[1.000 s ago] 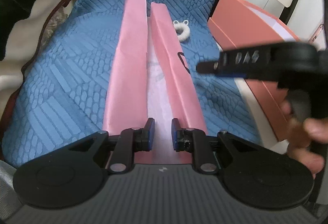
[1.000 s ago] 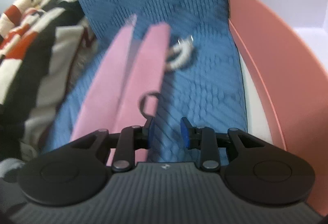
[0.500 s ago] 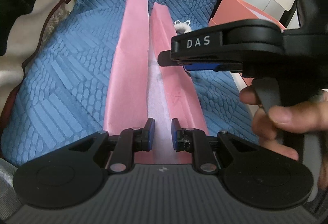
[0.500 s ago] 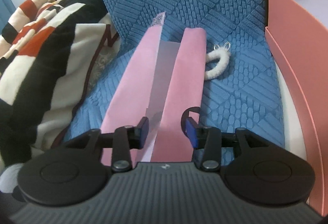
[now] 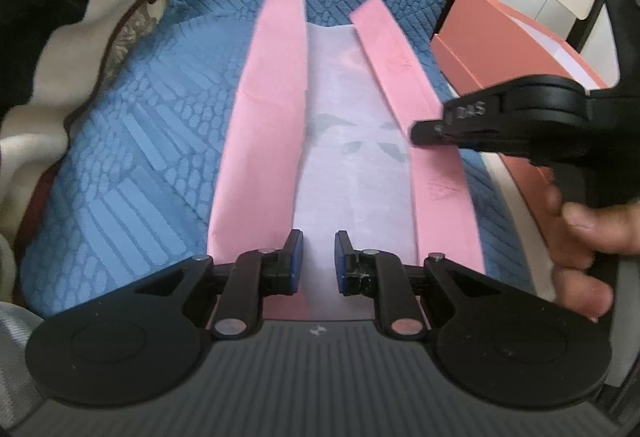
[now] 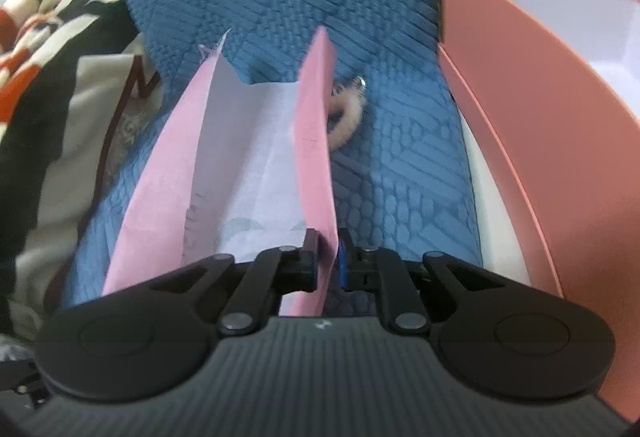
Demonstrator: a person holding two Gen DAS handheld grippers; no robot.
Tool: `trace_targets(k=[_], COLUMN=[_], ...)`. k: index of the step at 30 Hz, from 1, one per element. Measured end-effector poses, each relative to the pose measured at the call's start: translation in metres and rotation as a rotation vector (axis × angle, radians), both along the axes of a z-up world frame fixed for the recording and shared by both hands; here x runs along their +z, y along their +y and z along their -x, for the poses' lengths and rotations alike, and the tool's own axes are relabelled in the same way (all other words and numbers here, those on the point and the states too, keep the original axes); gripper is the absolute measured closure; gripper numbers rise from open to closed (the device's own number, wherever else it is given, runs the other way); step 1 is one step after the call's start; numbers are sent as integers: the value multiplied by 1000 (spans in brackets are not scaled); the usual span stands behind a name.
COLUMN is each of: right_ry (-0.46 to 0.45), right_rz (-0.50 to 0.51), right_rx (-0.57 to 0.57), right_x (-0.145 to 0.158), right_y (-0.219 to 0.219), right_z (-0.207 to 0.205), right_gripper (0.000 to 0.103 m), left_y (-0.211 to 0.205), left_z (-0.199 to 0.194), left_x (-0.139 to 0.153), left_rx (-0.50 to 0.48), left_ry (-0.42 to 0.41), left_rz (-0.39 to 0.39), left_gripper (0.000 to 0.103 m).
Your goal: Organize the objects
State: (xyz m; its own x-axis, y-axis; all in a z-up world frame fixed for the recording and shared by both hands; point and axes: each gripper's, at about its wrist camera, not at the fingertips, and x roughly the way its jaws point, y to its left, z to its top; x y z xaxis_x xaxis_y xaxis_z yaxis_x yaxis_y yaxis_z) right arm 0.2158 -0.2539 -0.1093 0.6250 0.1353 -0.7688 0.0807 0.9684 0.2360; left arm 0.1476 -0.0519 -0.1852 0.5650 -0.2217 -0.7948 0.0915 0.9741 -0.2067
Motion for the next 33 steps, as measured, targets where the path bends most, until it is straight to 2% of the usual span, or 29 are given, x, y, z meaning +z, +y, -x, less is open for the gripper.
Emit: trace_targets(k=[4,7,10,14,16,20,23,26,33], right_ry=[5,-14,-41,-59,-59,-42,-33,-25,-13], right_rz=[0,19,53,56,66,74,121,98,41], right_rx=[-16,-9,1,0,-3,-14,-13,-18,-23], right_x=[0,3,9,14,15,12,9,9,9], right_y=[-5,0,8,10,10,7,9,6,4], right_z=[3,6,7,11,13,16,16,17,18], right_gripper=[92,95,95,96,96,96,96,96,96], left_y=[3,3,7,16,18,34,45,48,58], left_z=[-2,0,-1,-7,-10,-15,-18,-19,-11], left_x=[0,4,5,4,1,1,0,0,14], left_rx=[19,41,75,131,167,249,307,326,313], left_ry=[-10,-47,-57,-41,-26,-10,6,5,-5], left_rz=[-34,-105,-139,-182,-248,-268,-244,-248,-60], left_gripper=[84,83,83,83,83,83,83,83,83])
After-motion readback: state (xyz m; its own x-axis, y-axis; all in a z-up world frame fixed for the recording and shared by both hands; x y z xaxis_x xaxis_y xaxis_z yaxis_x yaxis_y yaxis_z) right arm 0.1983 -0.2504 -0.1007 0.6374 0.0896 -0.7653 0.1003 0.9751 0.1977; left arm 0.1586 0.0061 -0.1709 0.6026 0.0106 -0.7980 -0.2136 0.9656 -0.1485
